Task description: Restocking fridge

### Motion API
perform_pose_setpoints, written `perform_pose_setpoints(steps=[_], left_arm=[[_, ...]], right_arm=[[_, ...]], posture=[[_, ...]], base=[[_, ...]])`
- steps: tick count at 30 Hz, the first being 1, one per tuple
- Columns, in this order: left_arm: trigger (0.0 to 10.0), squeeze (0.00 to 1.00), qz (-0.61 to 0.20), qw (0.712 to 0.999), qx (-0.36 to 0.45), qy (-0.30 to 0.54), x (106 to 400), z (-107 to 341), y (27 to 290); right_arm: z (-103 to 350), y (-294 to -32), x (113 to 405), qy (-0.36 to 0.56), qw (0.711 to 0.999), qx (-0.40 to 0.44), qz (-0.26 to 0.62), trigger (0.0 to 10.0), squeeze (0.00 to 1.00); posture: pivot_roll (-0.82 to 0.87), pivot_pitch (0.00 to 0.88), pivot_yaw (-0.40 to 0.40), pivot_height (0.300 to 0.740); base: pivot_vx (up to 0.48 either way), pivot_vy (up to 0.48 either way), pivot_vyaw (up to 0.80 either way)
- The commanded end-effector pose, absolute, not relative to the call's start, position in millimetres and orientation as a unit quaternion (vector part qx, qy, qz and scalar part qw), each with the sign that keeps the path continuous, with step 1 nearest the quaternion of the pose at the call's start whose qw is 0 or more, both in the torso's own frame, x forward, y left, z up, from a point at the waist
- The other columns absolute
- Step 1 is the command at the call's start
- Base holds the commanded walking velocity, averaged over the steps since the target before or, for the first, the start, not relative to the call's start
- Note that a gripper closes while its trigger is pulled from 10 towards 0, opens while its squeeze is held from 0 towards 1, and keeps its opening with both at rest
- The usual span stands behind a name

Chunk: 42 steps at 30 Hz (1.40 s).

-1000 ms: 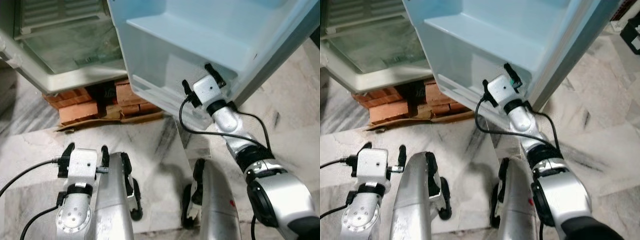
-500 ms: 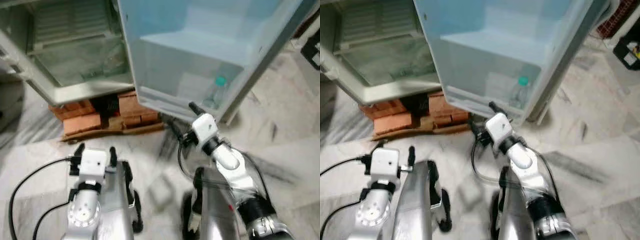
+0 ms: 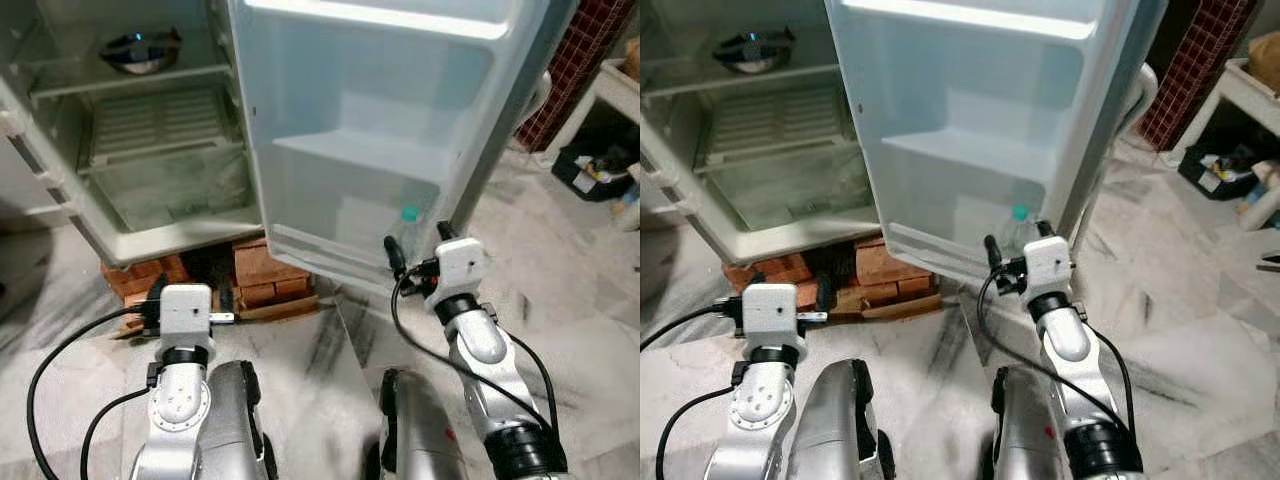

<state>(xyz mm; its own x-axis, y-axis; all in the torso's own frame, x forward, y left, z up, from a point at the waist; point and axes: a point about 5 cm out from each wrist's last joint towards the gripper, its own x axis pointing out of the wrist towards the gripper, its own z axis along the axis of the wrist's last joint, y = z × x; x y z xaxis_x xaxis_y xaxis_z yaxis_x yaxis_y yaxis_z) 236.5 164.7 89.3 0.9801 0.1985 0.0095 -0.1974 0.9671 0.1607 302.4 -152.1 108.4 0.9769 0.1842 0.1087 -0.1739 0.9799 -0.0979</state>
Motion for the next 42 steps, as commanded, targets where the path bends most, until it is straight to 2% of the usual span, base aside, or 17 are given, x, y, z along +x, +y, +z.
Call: perform_pose_setpoints(steps=[1, 5, 11, 15, 19, 27, 36, 42], left_arm=[[10.0, 0.0, 0.114, 0.991, 0.065, -0.011, 238, 92, 169], [10.0, 0.0, 0.134, 0.99, 0.045, -0.024, 239, 97, 177], [10.0, 0.0, 0.13, 0.991, 0.036, -0.015, 234, 92, 173], [10.0, 0.0, 0.093, 0.993, 0.065, -0.021, 237, 92, 165], [10.0, 0.0, 0.091, 0.993, 0.067, -0.02, 240, 93, 169], [10.0, 0.0, 0.087, 0.992, 0.084, -0.022, 243, 94, 167], [10.0, 0.0, 0.097, 0.992, 0.08, -0.003, 242, 87, 161], [10.0, 0.0, 0.093, 0.992, 0.085, -0.003, 245, 87, 161]], right_arm=[[112, -150, 303, -0.061, 0.994, -0.028, 0.09, 10.0, 0.0], [110, -148, 301, -0.046, 0.995, -0.013, 0.085, 10.0, 0.0], [99, -151, 297, -0.023, 0.997, 0.007, 0.072, 10.0, 0.0], [101, -149, 301, -0.026, 0.997, 0.012, 0.072, 10.0, 0.0], [107, -145, 306, -0.035, 0.996, 0.006, 0.08, 10.0, 0.0], [101, -144, 303, -0.025, 0.996, 0.009, 0.08, 10.0, 0.0], [93, -132, 295, -0.017, 0.992, 0.034, 0.12, 10.0, 0.0], [78, -134, 294, 0.047, 0.991, 0.046, 0.12, 10.0, 0.0]], posture=[[0.0, 0.009, 0.009, 0.615], [0.01, 0.002, -0.006, 0.645], [0.01, 0.0, -0.006, 0.68], [0.01, 0.0, 0.004, 0.714], [0.01, 0.0, 0.011, 0.74], [0.01, 0.0, 0.014, 0.74], [0.0, 0.0, 0.017, 0.74], [0.0, 0.001, 0.017, 0.74]], base=[[0.0, 0.0, 0.0], [0.0, 0.0, 0.0], [0.0, 0.0, 0.0], [0.0, 0.0, 0.0], [0.0, 0.0, 0.0], [0.0, 0.0, 0.0], [0.0, 0.0, 0.0], [0.0, 0.0, 0.0]])
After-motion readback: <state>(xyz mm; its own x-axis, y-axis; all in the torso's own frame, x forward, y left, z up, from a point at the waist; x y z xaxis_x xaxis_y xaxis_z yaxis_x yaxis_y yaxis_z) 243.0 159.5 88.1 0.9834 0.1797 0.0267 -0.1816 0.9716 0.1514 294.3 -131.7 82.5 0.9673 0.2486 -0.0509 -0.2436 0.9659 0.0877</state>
